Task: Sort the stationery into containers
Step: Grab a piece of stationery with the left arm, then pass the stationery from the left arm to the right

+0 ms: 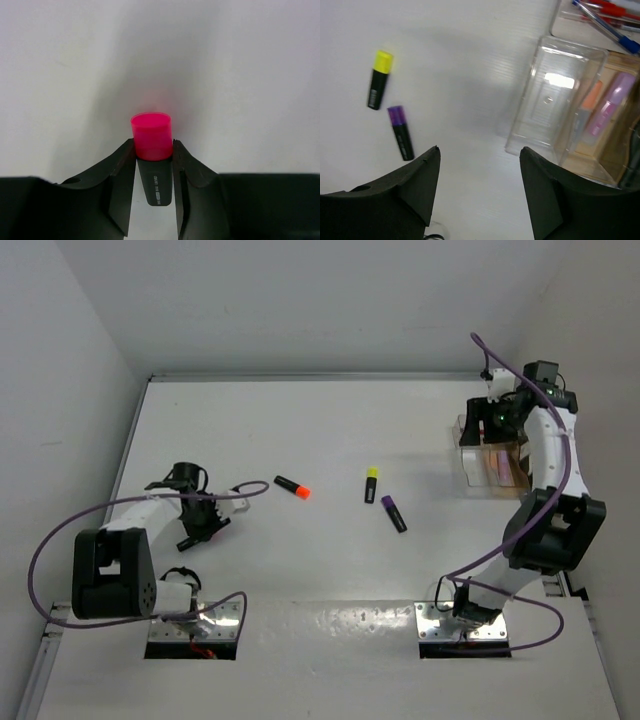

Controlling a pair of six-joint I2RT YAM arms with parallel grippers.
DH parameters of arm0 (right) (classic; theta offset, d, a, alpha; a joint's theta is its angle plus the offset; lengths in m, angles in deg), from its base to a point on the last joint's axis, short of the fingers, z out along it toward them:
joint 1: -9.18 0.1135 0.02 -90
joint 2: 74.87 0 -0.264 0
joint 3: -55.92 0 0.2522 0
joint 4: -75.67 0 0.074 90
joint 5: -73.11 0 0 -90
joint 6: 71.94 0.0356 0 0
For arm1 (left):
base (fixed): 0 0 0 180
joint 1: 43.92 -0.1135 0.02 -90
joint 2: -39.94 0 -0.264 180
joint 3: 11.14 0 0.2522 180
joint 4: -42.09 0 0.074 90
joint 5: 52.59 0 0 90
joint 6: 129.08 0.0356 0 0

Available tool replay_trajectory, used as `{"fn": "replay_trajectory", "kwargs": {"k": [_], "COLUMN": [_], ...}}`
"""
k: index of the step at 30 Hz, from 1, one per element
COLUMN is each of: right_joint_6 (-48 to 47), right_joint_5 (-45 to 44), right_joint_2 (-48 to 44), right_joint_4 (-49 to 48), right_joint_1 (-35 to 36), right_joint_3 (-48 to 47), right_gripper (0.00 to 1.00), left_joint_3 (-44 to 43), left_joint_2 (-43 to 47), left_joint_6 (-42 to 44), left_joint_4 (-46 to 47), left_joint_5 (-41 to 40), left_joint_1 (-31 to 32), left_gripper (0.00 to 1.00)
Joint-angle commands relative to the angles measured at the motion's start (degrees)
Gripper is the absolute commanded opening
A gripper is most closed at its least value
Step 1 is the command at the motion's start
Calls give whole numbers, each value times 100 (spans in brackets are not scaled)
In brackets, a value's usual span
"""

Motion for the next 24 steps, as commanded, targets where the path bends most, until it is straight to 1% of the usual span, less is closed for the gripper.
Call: {"fn": "replay_trajectory", "kwargs": {"k": [1,2,3,4,5,6,7,8,9,10,11,12,13,14,17,18,21,24], "right_joint_6": [419,542,839,999,1140,1472,1588,1850,2001,2168,2474,2634,2774,3002,3425,3531,3768,3804], "right_joint_5": [1051,1253,1569,1667,1721,1756,1774,1783,1800,1800,1783,1687,1599,1502,1308,1230,1116,1045], "right_joint_2": [-447,-526,-684,-772,-860,-1018,-1106,-1194,-1334,-1414,-1467,-1546,-1616,-1634,-1564,-1521,-1301,-1064], "right_joint_4": [-233,-365,-523,-872,-1067,-1252,-1593,-1788,-2216,-2456,-2684,-2913,-3307,-3450,-3872,-3995,-4128,-4128], "right_joint_1": [212,351,422,510,772,905,1194,1336,1468,1800,1916,2048,2319,2452,2883,3093,3445,3762], "right_joint_3": [-186,-125,-63,85,165,279,341,411,551,614,684,806,842,860,747,703,501,307], "right_gripper": [64,64,64,65,65,65,65,65,65,66,66,66,67,67,67,67,65,64], "left_joint_3": [-1312,-1693,-2062,-2823,-3178,-3495,-4029,-4226,-4384,-4517,-4527,-4518,-4527,-4649,-5166,-5238,-5405,-5458], "left_joint_2": [-137,-199,-365,-462,-559,-725,-805,-901,-929,-929,-859,-806,-771,-771,-1051,-1095,-1219,-1254], "left_joint_6": [-732,-1291,-1619,-1979,-2766,-3174,-4013,-4483,-4931,-6058,-6478,-6900,-7670,-7982,-8731,-9142,-9793,-9858], "left_joint_4": [254,175,157,165,244,332,585,753,972,1505,1780,2070,2464,2547,2582,2730,2994,3110], "left_joint_5": [1025,1229,1657,1870,2038,2353,2469,2557,2567,2532,2506,2288,2129,1919,2056,2135,2233,2207], "left_joint_1": [120,155,208,217,365,462,576,638,717,857,928,1025,1104,1270,1465,1491,1562,1676], "left_gripper": [20,18,15,11,8,2,0,0,0,0,0,0,0,0,0,0,0,0]}}
